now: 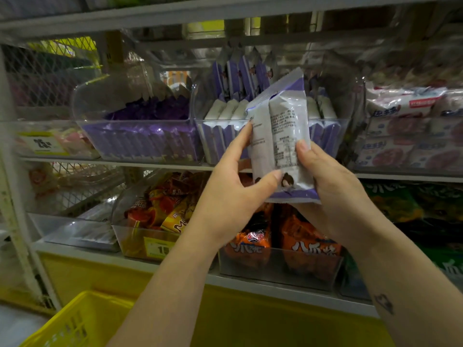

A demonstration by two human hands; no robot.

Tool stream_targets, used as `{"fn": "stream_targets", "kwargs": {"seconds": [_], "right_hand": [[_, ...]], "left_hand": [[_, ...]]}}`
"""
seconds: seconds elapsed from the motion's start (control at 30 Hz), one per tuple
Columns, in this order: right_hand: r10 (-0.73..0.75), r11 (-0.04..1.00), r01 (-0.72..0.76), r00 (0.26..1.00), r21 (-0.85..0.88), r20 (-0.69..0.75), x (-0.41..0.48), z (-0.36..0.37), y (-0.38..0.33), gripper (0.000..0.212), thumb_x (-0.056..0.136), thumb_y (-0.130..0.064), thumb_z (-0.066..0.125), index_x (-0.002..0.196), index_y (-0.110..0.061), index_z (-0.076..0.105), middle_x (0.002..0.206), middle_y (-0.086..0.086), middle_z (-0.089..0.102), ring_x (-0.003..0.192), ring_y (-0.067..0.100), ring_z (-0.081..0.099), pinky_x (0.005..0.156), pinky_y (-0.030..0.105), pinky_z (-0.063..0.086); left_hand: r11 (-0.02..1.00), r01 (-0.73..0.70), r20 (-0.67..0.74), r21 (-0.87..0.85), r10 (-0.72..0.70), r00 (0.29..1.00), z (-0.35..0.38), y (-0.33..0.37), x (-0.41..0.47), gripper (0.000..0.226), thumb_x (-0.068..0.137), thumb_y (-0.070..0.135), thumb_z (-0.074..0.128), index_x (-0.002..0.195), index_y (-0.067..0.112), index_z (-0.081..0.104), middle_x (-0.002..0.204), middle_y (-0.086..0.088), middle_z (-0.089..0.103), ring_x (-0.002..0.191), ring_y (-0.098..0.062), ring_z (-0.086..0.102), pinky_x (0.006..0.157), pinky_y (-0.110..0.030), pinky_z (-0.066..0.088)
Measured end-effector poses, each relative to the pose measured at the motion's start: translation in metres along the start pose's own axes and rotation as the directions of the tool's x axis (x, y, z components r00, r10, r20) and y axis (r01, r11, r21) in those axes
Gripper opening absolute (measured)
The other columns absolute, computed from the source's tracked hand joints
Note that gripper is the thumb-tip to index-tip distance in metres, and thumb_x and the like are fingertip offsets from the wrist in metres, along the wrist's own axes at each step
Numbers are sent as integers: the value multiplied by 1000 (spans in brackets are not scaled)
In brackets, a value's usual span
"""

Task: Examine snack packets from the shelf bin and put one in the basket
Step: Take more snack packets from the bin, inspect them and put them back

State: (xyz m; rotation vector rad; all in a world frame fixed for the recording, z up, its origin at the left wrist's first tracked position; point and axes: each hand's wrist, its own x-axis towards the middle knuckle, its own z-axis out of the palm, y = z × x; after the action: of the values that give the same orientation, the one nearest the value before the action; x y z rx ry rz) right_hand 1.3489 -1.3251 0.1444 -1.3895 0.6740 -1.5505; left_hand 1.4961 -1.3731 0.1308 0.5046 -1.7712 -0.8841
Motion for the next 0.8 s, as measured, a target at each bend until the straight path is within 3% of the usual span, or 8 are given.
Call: {"fn": "stream_targets", "kwargs": {"seconds": [0.23, 0.4, 0.47, 0.53, 0.6, 0.67, 0.73, 0.8], "right_hand": [[-67, 995, 71, 997, -75, 47, 7, 18, -45, 45, 85, -34, 57, 128, -19, 54, 115, 6, 71, 106, 22, 69, 80, 30, 58], [-145, 989, 137, 976, -57, -164, 25, 27, -74, 42, 99, -21, 49, 141, -21, 43, 121, 6, 68, 103, 22, 70, 70, 34, 61], [-164, 985, 148, 954, -85, -250, 33, 30, -79, 35, 102, -19, 45, 137, -22, 46, 115, 4, 69, 92, 18, 72, 62, 31, 59], [-176, 978, 134, 942, -160, -287, 40, 33, -82, 31, 103, -21, 42, 134, -24, 49, 110, 2, 70, 90, 17, 72, 67, 33, 60], [-141, 959, 63, 952, -275, -271, 45, 32, -83, 32, 104, -26, 40, 134, -23, 51, 110, 3, 70, 93, 18, 71, 80, 39, 59], [-114, 900, -14, 957, -436, -266, 48, 28, -85, 38, 102, -30, 44, 139, -23, 48, 113, 0, 70, 89, 11, 71, 70, 30, 60], [-154, 810, -28, 954, -586, -259, 51, 21, -88, 59, 97, -27, 56, 150, -25, 29, 137, -3, 54, 97, 8, 65, 61, 20, 56], [-187, 764, 49, 971, -644, -148, 52, 16, -92, 79, 92, -18, 64, 152, -36, 16, 136, -22, 47, 102, 7, 65, 63, 20, 57]], "left_hand": [[992, -97, 19, 86, 96, 995, -7, 44, 8, 87, 72, 49, 71, 147, 46, 29, 146, 24, 40, 128, -6, 50, 103, -36, 48], [989, -125, -11, -83, 125, 992, -18, 69, 22, 79, 71, 36, 76, 139, 45, 38, 131, 30, 50, 111, -4, 64, 88, -24, 55], [985, -85, -37, -150, 80, 996, -19, 73, 28, 78, 77, 24, 76, 143, 37, 38, 130, 21, 55, 104, -6, 67, 85, -27, 57], [970, -51, -95, -238, 29, 995, -15, 77, 32, 66, 82, 13, 74, 140, 28, 46, 122, 5, 66, 102, -10, 69, 79, -25, 57], [950, -47, -153, -307, -1, 988, -13, 80, 36, 51, 84, 10, 71, 130, 26, 55, 105, -1, 74, 94, -12, 71, 74, -22, 56], [945, -72, -193, -319, 10, 981, -13, 82, 38, 38, 87, 13, 69, 121, 27, 61, 100, 1, 76, 93, -12, 71, 73, -23, 57], [950, -121, -207, -288, 61, 976, -13, 83, 39, 29, 90, 16, 66, 118, 25, 65, 101, 5, 75, 96, -12, 71, 75, -25, 58], [958, -152, -196, -244, 105, 975, -10, 83, 39, 24, 92, 17, 63, 113, 30, 68, 102, 9, 75, 97, -8, 70, 78, -23, 57]]}}
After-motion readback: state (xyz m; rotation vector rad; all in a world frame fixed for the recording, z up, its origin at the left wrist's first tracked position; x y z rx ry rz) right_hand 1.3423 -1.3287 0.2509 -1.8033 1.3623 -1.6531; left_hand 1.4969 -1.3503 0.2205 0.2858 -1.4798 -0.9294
